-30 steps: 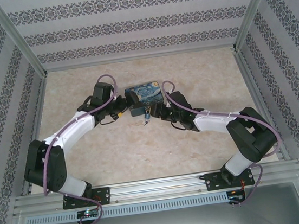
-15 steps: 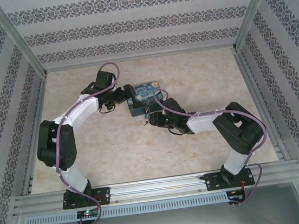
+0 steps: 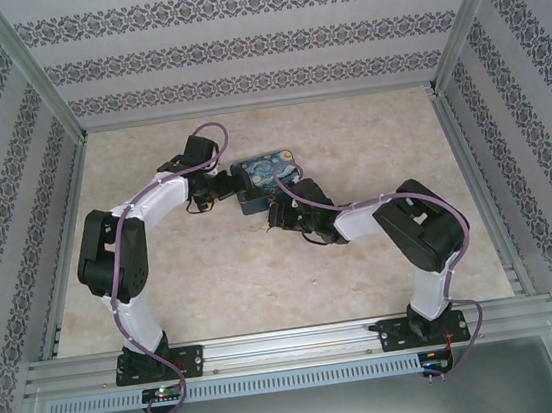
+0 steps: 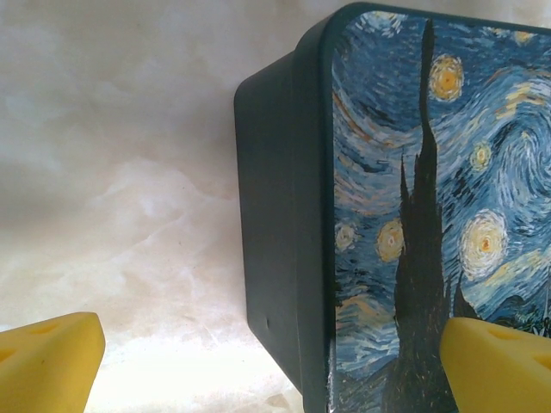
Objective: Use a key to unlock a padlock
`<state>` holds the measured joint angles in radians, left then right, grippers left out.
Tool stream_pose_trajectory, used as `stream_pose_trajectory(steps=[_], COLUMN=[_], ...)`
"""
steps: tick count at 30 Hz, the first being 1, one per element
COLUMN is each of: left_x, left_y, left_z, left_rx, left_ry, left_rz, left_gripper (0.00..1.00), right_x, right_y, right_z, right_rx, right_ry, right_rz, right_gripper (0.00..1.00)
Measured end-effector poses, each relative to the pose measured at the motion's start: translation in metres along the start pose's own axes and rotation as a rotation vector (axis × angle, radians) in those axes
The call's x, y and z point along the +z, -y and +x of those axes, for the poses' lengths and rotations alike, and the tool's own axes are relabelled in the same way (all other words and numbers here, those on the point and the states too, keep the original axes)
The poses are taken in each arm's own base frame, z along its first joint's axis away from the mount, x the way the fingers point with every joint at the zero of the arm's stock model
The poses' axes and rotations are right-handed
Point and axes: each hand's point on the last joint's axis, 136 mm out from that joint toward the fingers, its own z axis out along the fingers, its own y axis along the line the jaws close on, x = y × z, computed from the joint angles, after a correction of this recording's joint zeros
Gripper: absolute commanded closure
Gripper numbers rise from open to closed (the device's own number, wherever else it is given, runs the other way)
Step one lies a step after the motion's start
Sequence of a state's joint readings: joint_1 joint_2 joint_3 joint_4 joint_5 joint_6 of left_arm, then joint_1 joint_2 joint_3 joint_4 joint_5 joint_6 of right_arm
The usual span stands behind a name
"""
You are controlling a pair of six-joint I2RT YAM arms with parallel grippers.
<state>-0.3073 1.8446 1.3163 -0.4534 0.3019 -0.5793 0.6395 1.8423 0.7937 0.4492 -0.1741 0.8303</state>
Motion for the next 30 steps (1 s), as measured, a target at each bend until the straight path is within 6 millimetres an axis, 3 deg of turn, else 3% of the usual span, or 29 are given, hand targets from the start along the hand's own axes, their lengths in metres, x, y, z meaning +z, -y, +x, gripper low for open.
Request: stream_pose_trajectory(steps=[10, 24, 30], left_x=[0.0031, 0.0031, 0.0031], left_y=[-0.0005, 0.0001, 0.0002], left_z=[0.002, 0.0023, 0.0023], left_rx=[-0.002, -0.005, -0.006], left_ry=[-0.011, -0.013, -0.013], left_rz=[0.002, 0.006, 0.006], left_gripper=[0.0, 0.0, 0.0], right_x=[0.0071, 0.0078, -0.0011], right_y=[-0.0043, -0.0092, -0.0011], right_z=[-0.0053, -0.0003, 0.0008], right_rx=[-0.005, -0.011, -0.004], right_ry=[0.016, 0.008, 0.017], right_rz=[-0.018, -0.035, -0.029], right_gripper=[0.68, 1.0, 1.0])
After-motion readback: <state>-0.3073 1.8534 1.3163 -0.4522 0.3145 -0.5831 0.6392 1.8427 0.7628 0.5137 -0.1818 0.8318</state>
